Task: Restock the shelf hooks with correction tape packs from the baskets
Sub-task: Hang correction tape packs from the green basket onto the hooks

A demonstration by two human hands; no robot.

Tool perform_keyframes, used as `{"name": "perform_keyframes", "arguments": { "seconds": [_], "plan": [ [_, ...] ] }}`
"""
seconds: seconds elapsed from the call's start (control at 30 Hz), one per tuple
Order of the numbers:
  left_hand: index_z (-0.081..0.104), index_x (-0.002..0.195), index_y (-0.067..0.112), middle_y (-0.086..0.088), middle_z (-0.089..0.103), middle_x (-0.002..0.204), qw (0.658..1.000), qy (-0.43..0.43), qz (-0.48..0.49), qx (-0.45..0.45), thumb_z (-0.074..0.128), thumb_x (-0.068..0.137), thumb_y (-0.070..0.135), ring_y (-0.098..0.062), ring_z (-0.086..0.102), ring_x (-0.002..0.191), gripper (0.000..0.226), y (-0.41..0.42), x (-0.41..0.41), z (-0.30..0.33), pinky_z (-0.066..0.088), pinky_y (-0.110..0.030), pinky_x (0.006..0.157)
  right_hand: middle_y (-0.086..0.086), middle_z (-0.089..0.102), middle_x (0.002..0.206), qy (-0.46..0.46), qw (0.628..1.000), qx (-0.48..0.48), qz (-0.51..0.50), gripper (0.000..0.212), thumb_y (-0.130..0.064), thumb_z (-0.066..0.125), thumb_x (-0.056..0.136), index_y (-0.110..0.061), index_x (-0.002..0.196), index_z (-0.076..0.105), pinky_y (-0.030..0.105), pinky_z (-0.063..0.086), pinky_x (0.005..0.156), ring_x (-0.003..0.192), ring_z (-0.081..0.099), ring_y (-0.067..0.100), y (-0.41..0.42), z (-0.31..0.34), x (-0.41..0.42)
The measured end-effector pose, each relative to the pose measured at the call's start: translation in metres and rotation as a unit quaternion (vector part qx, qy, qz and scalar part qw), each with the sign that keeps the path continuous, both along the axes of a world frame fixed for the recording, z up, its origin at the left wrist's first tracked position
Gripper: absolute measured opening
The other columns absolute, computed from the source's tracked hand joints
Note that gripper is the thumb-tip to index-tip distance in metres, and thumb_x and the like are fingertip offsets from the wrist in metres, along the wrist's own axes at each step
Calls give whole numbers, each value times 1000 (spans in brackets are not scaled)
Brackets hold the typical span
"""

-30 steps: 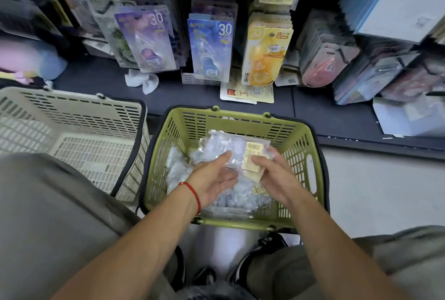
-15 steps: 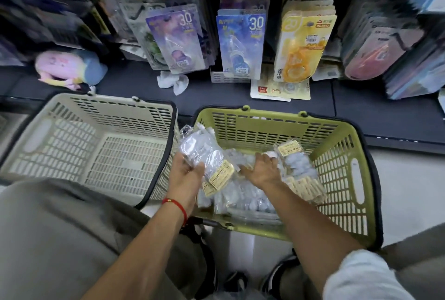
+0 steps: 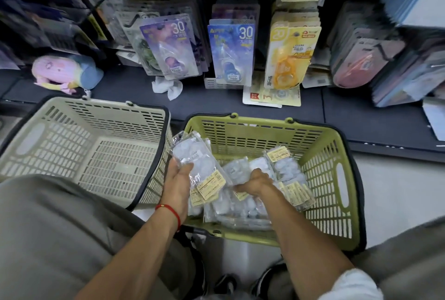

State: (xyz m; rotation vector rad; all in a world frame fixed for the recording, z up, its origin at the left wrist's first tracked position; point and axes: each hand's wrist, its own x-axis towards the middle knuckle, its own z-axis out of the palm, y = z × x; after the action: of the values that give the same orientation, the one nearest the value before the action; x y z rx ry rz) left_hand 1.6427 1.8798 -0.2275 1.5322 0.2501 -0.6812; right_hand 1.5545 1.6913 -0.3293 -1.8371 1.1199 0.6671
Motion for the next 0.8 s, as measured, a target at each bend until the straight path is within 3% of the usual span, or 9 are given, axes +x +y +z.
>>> {"name": "perform_keyframes", "arguments": {
  "seconds": [0.07,0.17,0.23,0.37,0.47,0.53,0.6,0.7,0.8],
  "plan": [
    [51,146,26,-10,63,143,1000,-22,-11,7,53,106,20,-32,62,128,41,1,-1,0,50,-56,108,9,54,145,-35,997,49,-45,81,-39,86,85,-9,146,42,41,51,105,131,56,30,-8,6,-11],
    [56,128,28,-1,71,115,996,-68,-36,35,50,107,24,-10,71,92,22,3,-3,0,60,-24,66,6,62,127,-59,994,75,-60,50,-29,79,94,-9,127,47,37,54,86,111,65,24,-25,22,-33],
    [54,127,27,0,70,109,992,-99,-51,52,50,108,26,-8,69,82,19,4,-4,1,55,-19,55,8,70,124,-79,988,110,-69,44,-21,76,96,-8,132,56,36,52,81,108,68,24,-40,42,-46],
    [52,126,28,-8,68,116,985,-144,-71,62,53,106,27,-27,69,101,20,-1,-12,12,60,-43,86,10,76,118,-148,970,157,-108,52,-19,81,87,-9,135,63,33,58,78,104,71,23,-63,110,-71],
    [52,114,39,-2,69,113,987,-140,-76,25,57,107,33,-16,68,96,10,-15,-24,25,54,-33,74,14,77,119,-240,947,180,-116,55,-22,83,77,-7,128,70,31,57,76,99,72,23,-72,170,-75],
    [54,112,45,-3,72,117,991,-93,-82,-43,57,106,39,-20,72,99,9,-29,-31,44,62,-43,79,14,78,117,-295,932,192,-93,38,-20,82,81,-12,118,77,27,58,72,96,75,20,-70,211,-70],
    [58,113,47,-1,74,123,988,-50,-84,-116,56,107,43,-27,74,108,8,-45,-33,70,63,-52,87,13,78,116,-337,924,166,-72,30,-19,81,85,-14,115,79,27,58,76,97,75,20,-64,246,-62],
    [58,118,38,-5,74,126,979,-59,-51,-187,53,108,44,-33,72,114,13,-69,-26,116,58,-60,97,9,79,117,-386,916,80,-66,30,-14,77,93,-14,123,74,42,55,99,107,75,26,-54,279,-48],
    [56,128,33,2,77,122,964,-112,-76,-227,66,100,46,-22,76,110,33,-86,-7,155,60,-52,96,-1,80,115,-432,900,-4,-61,35,-23,80,92,-23,126,70,50,54,106,109,76,23,-47,308,-31]
  ]
}}
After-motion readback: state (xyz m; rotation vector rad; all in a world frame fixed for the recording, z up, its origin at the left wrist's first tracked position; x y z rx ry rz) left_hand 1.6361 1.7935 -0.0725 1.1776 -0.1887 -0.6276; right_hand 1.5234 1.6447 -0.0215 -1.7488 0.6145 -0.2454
